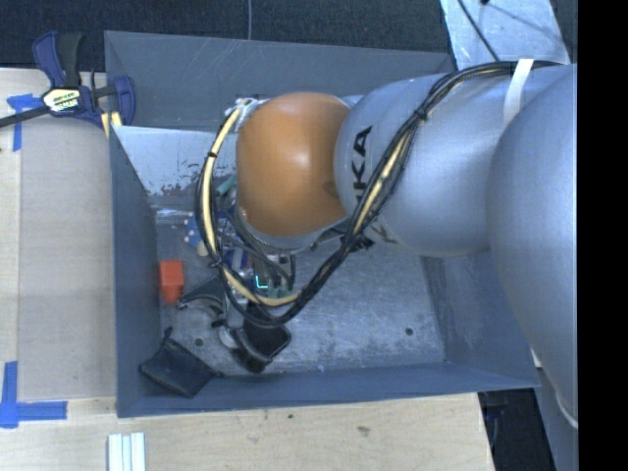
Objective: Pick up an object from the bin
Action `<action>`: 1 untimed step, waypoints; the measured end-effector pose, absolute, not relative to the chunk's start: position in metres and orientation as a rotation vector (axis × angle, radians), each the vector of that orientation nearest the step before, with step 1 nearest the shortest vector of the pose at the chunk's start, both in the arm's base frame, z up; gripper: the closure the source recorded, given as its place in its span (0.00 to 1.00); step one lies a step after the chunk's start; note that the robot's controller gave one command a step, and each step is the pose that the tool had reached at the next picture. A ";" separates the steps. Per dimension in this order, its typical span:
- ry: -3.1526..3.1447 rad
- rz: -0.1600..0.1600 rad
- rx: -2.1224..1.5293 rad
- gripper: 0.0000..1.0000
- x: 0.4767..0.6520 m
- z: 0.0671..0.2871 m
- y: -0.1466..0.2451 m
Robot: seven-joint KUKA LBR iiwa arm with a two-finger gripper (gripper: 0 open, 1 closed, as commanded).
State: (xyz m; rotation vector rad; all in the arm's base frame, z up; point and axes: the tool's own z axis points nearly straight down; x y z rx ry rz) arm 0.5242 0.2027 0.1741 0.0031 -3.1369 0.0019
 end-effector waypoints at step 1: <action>-3.172 -0.018 -0.045 0.00 0.499 0.089 0.184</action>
Offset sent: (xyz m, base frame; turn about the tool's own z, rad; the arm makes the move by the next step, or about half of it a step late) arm -0.0381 -0.0233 -0.1041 0.0305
